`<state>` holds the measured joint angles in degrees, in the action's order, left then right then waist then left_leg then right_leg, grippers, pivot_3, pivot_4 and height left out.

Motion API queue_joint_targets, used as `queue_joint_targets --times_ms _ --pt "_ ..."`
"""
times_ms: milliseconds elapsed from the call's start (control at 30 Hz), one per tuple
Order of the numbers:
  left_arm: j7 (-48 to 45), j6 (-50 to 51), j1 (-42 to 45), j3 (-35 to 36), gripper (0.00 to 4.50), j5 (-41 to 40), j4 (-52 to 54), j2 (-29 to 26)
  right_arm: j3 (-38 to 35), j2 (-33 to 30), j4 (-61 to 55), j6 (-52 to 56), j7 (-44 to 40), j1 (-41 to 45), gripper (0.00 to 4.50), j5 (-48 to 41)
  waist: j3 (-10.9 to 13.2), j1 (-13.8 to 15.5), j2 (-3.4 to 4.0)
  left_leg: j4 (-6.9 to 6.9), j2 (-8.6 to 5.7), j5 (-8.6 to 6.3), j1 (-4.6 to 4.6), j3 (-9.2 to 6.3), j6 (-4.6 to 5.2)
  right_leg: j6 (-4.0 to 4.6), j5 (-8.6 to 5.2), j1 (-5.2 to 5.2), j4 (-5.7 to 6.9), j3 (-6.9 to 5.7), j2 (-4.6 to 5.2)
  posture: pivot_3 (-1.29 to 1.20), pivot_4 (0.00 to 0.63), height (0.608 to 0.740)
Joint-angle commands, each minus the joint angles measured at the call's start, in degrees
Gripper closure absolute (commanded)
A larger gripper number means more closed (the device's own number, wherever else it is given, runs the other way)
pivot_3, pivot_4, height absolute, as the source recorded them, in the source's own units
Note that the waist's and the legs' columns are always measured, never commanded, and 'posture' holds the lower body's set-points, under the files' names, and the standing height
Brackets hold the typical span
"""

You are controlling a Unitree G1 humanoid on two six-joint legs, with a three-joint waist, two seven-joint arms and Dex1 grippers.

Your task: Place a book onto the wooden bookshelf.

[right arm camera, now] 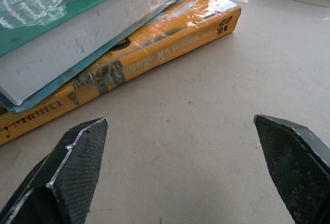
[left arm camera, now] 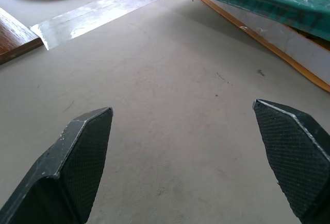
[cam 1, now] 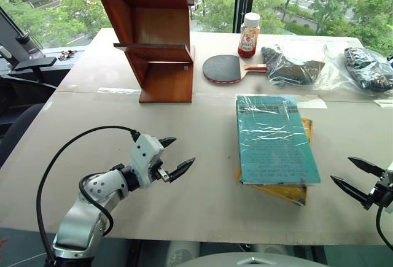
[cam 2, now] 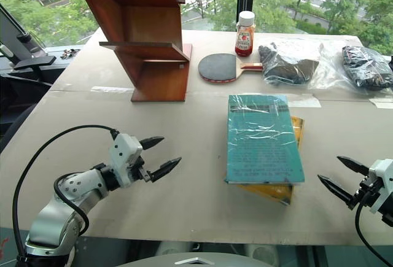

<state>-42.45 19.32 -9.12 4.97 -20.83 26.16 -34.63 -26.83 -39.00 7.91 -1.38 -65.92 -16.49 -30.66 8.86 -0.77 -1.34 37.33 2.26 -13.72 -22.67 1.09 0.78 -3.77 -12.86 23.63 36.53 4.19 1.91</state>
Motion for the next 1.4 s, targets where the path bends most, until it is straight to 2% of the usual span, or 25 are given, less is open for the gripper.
queue_joint_targets --times_ms 33,667,800,900,967,1067,1167,1267,1400 --pt "-0.6 -1.0 0.0 1.5 0.02 -1.4 1.6 -0.2 -1.2 -0.3 -0.1 -1.0 -0.7 -0.5 0.0 -0.4 0.0 0.0 0.0 0.0 0.0 0.0 0.0 0.0 0.0 0.0 0.0 0.0 0.0 0.0 0.0 0.0 0.15 0.74" --pt "-3.6 -2.8 -1.6 1.2 0.02 -3.3 2.4 -0.2 -2.5 -0.4 -1.0 -1.1 -1.6 -2.1 0.0 -1.7 0.0 0.0 0.0 0.0 0.0 0.0 0.0 0.0 0.0 0.0 0.0 0.0 -0.01 0.0 0.01 0.0 0.15 0.74" --pt "-3.1 -0.5 0.5 0.5 0.02 -3.8 1.6 0.1 -3.4 -0.5 -3.5 -0.4 -1.6 -3.1 0.0 -3.1 0.0 0.1 0.0 0.0 0.0 0.0 0.0 0.0 0.0 0.0 0.0 0.0 -0.01 0.0 0.01 0.0 0.15 0.74" --pt "-1.4 13.6 6.2 -2.9 0.02 -5.8 2.2 -2.7 -5.7 -1.2 -11.0 2.3 -1.2 -6.2 0.0 -6.0 0.0 0.3 0.04 0.0 -0.01 0.0 -0.01 -0.02 0.0 -0.01 -0.01 0.0 0.0 0.0 0.0 0.0 0.15 0.74" --pt "0.0 22.7 11.7 -2.4 0.02 -12.3 2.9 -2.2 -7.8 -1.9 -16.8 5.8 -1.1 -8.9 0.0 -9.4 0.0 0.3 0.07 0.02 -0.01 0.0 -0.01 -0.05 0.0 -0.02 -0.01 0.0 0.04 -0.02 -0.02 0.0 0.15 0.74" --pt "5.0 37.2 21.4 1.0 0.02 -26.5 0.5 2.9 -11.3 -2.8 -24.6 10.0 -0.8 -12.8 0.0 -13.5 0.0 0.3 -0.02 0.05 -0.01 0.0 -0.06 -0.09 0.0 -0.05 -0.02 -0.01 0.04 -0.04 -0.02 0.0 0.15 0.74" --pt "9.1 47.7 27.3 1.8 0.02 -34.3 -3.7 7.1 -13.8 -3.1 -30.5 12.9 -0.1 -15.7 0.0 -16.0 0.0 0.0 -0.07 0.08 -0.02 0.0 -0.08 -0.15 0.0 -0.07 -0.01 -0.05 0.04 -0.08 -0.03 0.0 0.15 0.74" --pt "13.2 53.6 32.2 0.9 0.02 -37.4 -10.2 13.3 -14.6 -2.7 -35.0 14.7 1.6 -16.9 0.0 -17.2 0.0 -0.2 -0.1 0.05 -0.02 0.0 -0.05 -0.21 0.0 -0.08 -0.02 -0.07 0.06 -0.08 -0.11 0.0 0.15 0.74" --pt "19.4 59.2 37.6 0.3 0.02 -36.6 -18.7 21.4 -15.0 -1.8 -38.1 15.5 3.1 -17.4 0.0 -17.4 0.1 0.1 -0.15 0.13 -0.05 0.0 -0.08 -0.26 0.0 -0.07 -0.02 -0.09 0.06 -0.09 -0.12 0.0 0.15 0.74"
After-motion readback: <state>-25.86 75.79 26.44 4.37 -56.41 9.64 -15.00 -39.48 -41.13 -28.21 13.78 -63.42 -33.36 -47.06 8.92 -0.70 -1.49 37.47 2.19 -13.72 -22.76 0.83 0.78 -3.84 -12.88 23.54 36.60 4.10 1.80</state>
